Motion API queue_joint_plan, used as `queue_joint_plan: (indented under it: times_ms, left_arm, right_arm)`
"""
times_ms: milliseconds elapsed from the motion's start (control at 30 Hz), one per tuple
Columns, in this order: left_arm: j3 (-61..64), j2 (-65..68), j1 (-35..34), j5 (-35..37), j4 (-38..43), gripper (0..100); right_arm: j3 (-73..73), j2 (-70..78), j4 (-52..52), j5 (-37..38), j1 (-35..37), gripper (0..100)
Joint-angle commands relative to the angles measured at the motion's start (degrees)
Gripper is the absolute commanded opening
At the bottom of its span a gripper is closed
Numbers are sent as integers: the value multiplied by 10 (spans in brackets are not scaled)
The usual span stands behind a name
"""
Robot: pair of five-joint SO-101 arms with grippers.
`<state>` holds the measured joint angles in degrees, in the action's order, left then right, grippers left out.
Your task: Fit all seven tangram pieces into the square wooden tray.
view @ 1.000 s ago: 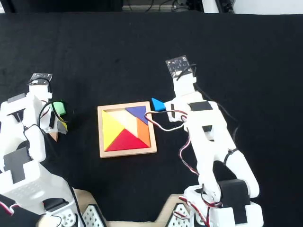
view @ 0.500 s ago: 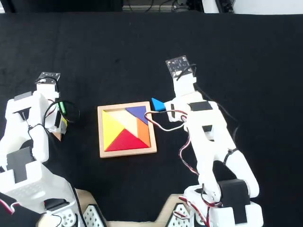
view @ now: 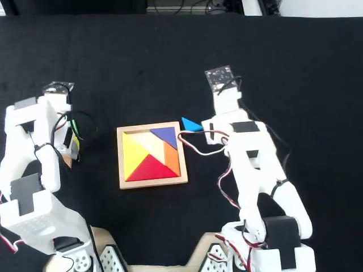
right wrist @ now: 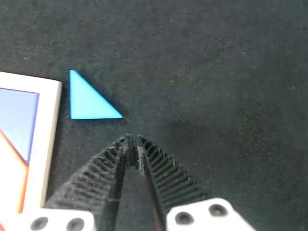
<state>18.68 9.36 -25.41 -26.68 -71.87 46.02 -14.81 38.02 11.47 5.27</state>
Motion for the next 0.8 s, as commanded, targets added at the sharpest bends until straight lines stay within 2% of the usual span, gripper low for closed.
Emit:
queue_joint_plan:
  times_ms: [0,100,233,367,533,633,767]
  left_arm:
    - [-72,-40,8,74,-65,29]
    - [-95,-97,49,138,-116,29]
    - [-118,-161,177,241,-160,29]
    - [-147,-134,289,299,-127,30]
    - [-183,-18,326,355,-83,30]
    - [-192,51,364,370,-72,30]
    - [-196,109,410,393,-17,30]
  right_arm:
    - [-16,-27,-26,5,-20,11]
    - [-18,-24,-34,3,-33,11]
    - [-20,-27,-35,0,-63,11]
    - [-30,-22,-35,-32,-82,11]
    - [-13,-22,-70,-35,-84,11]
    - [7,-22,-115,-35,-83,11]
    - [15,-22,-132,-35,-84,11]
